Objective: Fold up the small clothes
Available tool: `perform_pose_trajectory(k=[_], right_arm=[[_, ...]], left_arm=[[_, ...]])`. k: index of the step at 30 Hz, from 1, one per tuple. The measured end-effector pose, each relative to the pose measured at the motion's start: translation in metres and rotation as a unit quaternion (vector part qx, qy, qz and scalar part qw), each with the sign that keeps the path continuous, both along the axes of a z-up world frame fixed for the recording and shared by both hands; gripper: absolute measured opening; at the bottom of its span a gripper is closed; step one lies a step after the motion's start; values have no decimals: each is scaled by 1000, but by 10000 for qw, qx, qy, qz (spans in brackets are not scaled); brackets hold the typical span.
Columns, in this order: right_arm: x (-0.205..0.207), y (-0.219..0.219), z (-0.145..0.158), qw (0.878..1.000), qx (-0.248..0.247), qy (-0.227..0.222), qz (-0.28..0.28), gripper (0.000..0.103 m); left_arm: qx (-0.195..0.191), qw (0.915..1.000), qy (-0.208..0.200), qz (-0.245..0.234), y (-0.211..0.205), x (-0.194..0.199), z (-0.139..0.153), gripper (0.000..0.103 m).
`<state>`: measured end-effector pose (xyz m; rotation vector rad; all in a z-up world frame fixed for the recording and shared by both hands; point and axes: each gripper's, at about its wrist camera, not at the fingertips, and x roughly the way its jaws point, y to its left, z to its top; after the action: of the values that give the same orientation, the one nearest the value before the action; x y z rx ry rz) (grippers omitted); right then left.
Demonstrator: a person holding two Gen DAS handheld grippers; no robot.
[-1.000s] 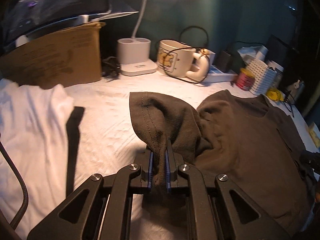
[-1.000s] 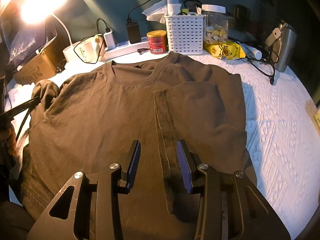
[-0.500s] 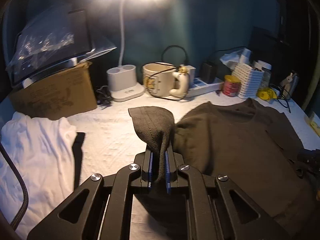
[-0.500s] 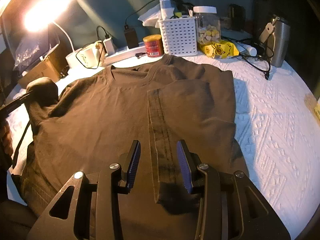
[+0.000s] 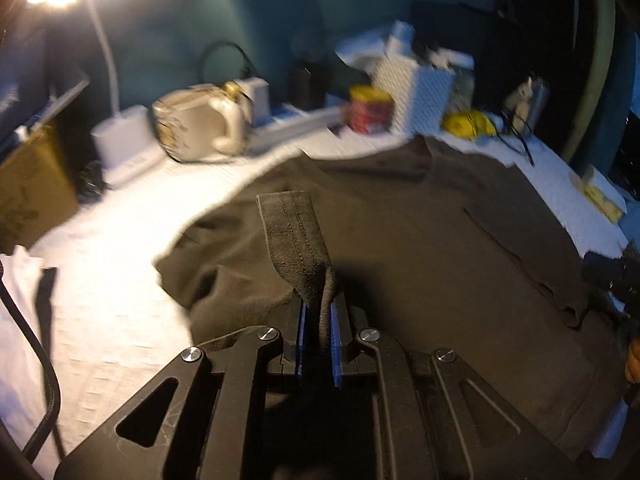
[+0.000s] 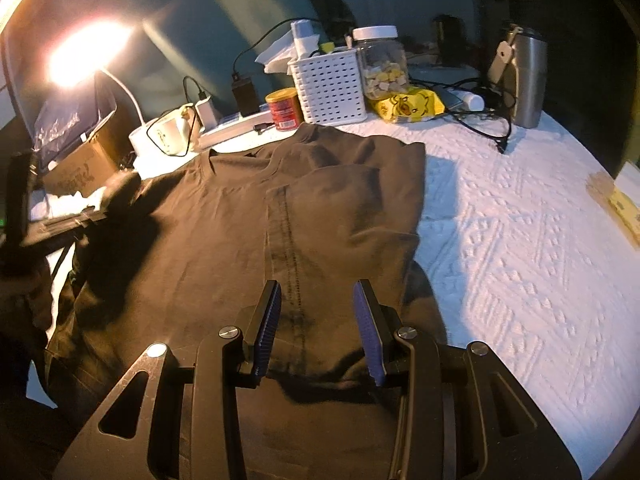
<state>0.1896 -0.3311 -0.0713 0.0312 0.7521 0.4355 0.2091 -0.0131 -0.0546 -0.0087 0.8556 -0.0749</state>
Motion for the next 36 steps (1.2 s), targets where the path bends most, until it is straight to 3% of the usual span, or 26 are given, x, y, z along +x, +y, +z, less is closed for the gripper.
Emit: perform_pose_trajectory(k=[2, 5, 7, 9, 14, 17, 21, 26, 28, 30, 36], right_arm=[[-1, -3, 1, 10000, 20, -12, -21, 40], [-3, -5, 2, 10000, 39, -32, -38, 40], [-5, -5, 2, 10000, 49, -39, -47, 40], [-4, -5, 1, 10000, 49, -37, -49, 40], [-6, 0, -1, 10000, 25, -30, -3, 40], [-6, 8, -1, 10000, 0, -28, 69, 40], [-8, 18, 2, 9998, -56, -36, 161, 40], [-10, 23, 5, 9998, -95, -42, 173, 40], [-10, 23, 5, 9998, -103, -47, 171, 40], [-11, 23, 6, 9998, -116, -45, 128, 40], [-11, 17, 2, 9999, -136, 10, 25, 40]], left_arm=[[-57, 9994, 314, -125, -9, 5, -9, 10], [-284, 9970, 613, -371, -17, 1, -12, 29], [-363, 9965, 599, -457, -18, -7, -7, 47], [-427, 9966, 532, -468, -12, -19, 2, 55], [-485, 9983, 274, -142, 21, -46, 24, 60], [-476, 9986, 135, 183, 45, -55, 25, 75], [-771, 9960, 255, 371, 66, -55, 10, 76], [-1244, 9914, 380, -111, 55, -49, -5, 76], [-1238, 9911, 417, -247, 48, -48, -6, 72], [-1139, 9920, 320, -440, 37, -53, -1, 61], [-952, 9857, 553, -1275, 2, -65, 2, 60]])
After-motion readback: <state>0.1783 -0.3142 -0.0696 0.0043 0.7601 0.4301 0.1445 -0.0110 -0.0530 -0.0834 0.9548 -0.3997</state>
